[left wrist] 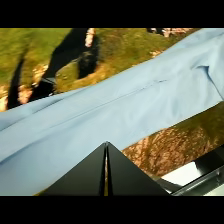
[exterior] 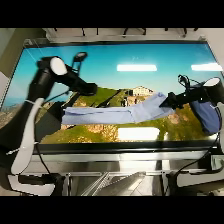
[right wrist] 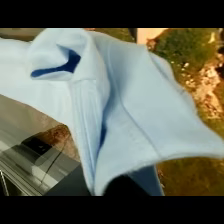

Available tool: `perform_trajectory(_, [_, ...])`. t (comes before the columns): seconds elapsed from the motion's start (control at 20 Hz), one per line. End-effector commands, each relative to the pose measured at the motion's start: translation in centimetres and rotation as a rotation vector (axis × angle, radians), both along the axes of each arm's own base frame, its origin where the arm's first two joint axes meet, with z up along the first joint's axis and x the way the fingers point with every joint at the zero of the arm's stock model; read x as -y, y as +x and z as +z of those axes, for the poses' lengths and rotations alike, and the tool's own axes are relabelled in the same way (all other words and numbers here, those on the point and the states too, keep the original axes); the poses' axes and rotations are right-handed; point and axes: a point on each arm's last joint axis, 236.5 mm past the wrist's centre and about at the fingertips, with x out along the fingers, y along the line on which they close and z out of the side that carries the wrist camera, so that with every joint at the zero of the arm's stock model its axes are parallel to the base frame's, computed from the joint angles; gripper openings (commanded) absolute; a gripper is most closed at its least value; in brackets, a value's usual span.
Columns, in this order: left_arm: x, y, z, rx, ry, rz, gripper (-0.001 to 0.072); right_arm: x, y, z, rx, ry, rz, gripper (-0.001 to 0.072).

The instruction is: Fold the shirts.

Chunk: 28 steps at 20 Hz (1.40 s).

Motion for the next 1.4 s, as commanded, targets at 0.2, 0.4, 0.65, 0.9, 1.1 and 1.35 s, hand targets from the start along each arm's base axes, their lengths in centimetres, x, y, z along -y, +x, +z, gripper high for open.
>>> perform_trajectory(0.2, [11.3,-3.5,-12.2,-0.094,0.033,-0.106,0.0016,-4.1,-2.6,7.4,0.119,-0.099,0.022,0.0020])
perform_trajectory(0.4, [11.6,-4.4,-15.6,-0.168,0.048,-0.091,0.0016,-5.5,-3.5,9.7,0.149,-0.094,0.014,0.0020])
perform_trajectory(0.65, [12.5,-4.0,-16.0,-0.163,0.010,-0.067,0.0016,-8.0,-4.2,13.2,0.195,0.028,0.010,0.0019])
perform_trajectory(0.9, [14.2,-4.0,-14.9,-0.175,-0.072,-0.041,0.0016,-8.9,-4.3,13.4,0.190,0.043,0.015,0.0019])
perform_trajectory(1.1, [10.8,-3.3,-10.1,-0.161,-0.046,-0.109,0.0016,-9.2,-4.4,13.4,0.193,0.041,0.023,0.0020])
perform_trajectory(1.35, [-1.8,0.6,-0.8,0.024,0.127,-0.040,0.0016,-15.1,-4.4,13.5,0.311,0.058,0.150,0.0019])
